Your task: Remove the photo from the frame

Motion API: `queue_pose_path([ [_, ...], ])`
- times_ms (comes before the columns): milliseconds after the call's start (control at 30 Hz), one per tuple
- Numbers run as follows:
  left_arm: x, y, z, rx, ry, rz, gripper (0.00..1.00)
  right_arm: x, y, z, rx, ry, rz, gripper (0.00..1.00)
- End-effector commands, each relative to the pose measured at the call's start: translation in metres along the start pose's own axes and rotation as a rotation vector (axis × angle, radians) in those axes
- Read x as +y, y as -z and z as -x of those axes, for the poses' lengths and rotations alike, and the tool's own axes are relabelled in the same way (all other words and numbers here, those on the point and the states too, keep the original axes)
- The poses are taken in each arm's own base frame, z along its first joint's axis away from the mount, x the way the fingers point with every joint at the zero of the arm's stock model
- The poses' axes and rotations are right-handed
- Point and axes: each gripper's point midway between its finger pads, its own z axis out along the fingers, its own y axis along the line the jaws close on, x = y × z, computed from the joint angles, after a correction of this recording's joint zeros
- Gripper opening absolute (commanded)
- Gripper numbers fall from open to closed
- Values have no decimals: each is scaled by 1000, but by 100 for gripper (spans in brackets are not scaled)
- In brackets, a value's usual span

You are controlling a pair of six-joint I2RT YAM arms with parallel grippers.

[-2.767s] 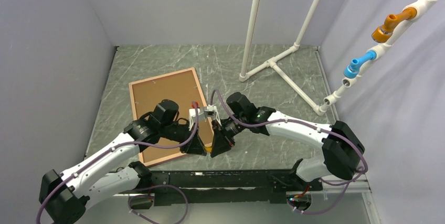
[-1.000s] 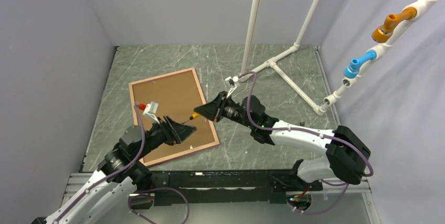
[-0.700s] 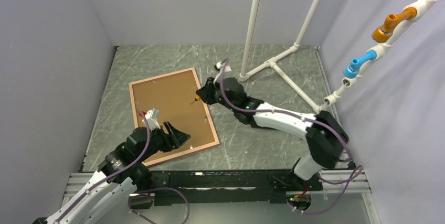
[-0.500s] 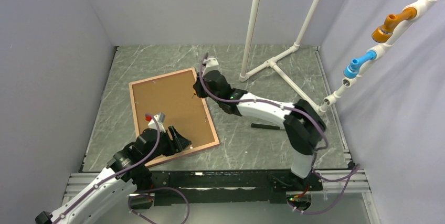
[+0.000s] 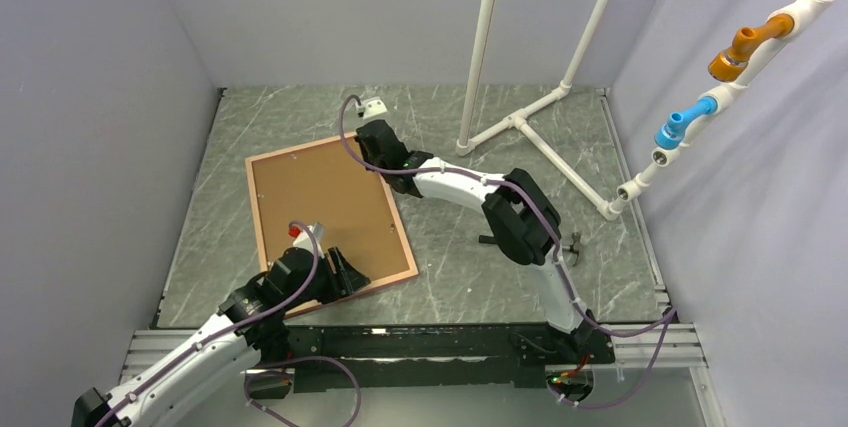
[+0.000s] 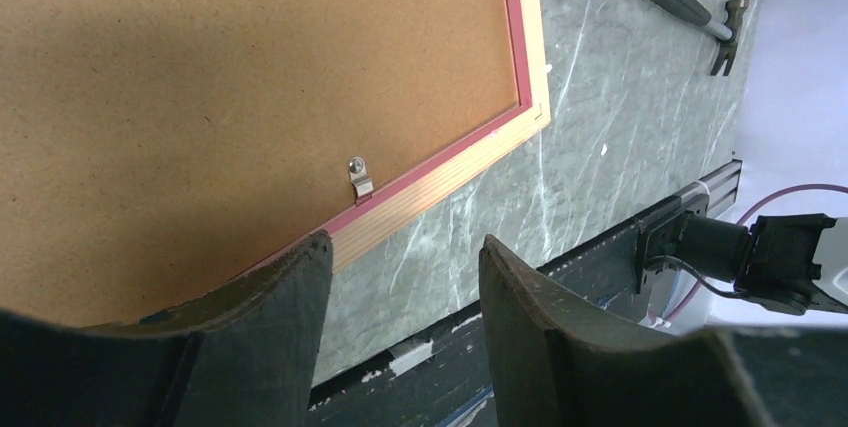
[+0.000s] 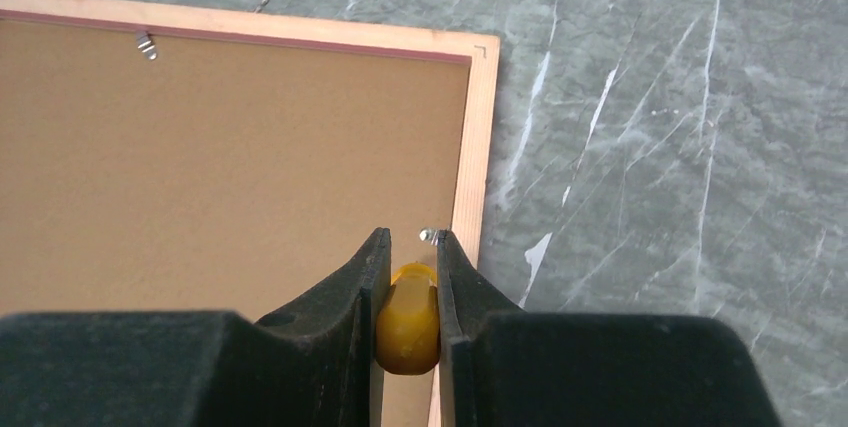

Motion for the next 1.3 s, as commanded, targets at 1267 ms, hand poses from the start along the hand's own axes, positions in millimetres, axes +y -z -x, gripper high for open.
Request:
queue_pose_path([
  [1267, 3, -7, -7, 18, 13, -14, 61, -11, -8, -14, 156, 100, -22, 0],
])
